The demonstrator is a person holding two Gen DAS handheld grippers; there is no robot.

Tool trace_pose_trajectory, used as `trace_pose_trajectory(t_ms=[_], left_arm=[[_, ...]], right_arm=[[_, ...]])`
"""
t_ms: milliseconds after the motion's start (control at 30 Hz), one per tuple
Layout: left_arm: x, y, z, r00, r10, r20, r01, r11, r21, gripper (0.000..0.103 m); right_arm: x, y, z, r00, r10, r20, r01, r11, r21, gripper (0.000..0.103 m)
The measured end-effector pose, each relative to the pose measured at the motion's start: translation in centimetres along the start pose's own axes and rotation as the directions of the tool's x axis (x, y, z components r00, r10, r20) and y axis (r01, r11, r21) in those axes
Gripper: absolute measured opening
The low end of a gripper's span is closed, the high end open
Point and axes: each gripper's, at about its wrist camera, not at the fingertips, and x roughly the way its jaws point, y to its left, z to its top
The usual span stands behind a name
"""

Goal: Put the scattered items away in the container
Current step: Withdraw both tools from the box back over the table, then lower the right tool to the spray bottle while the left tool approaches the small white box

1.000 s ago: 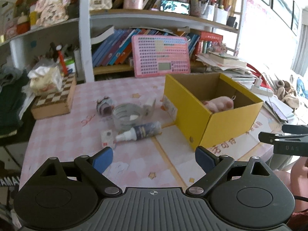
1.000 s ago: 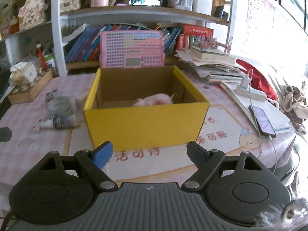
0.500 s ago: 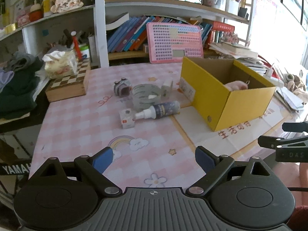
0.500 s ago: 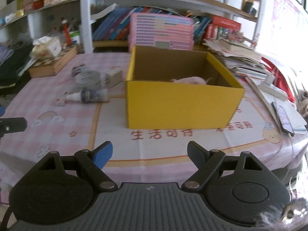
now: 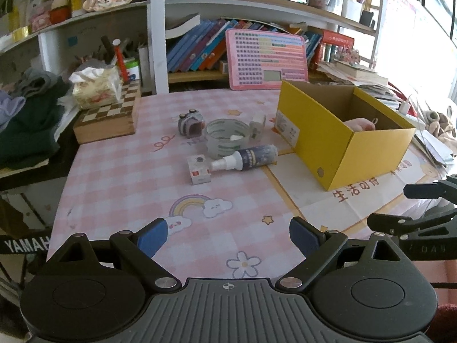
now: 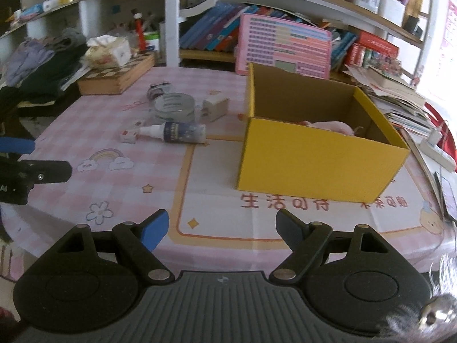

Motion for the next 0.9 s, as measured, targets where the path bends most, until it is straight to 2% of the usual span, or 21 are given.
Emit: trace_pose_trajectory(t_ms=[300, 500, 900], left_arm=[[0.0, 1.1, -0.3, 1.000, 0.008, -0.005, -0.008, 1.000, -0.017, 0.094], [0.0, 1.7, -0.3, 1.000, 0.025, 0.013, -0.025, 1.000, -0.007, 0.094], [1.5, 2.6, 0.7, 0.999, 0.046, 0.019, -0.046, 0.999, -0.008, 0.094]], right_arm=[[0.8, 1.7, 0.5, 0.999, 0.047, -0.015, -0.047, 0.998, -0.040, 0.081], [1.6, 3.2, 1.5, 0.996, 0.085, -0.013, -0.085, 0.992, -0.091, 0.064], [3.8, 4.5, 3.5, 0.992, 0.124, -0.011, -0.125, 0.984, -0.128, 0.064]])
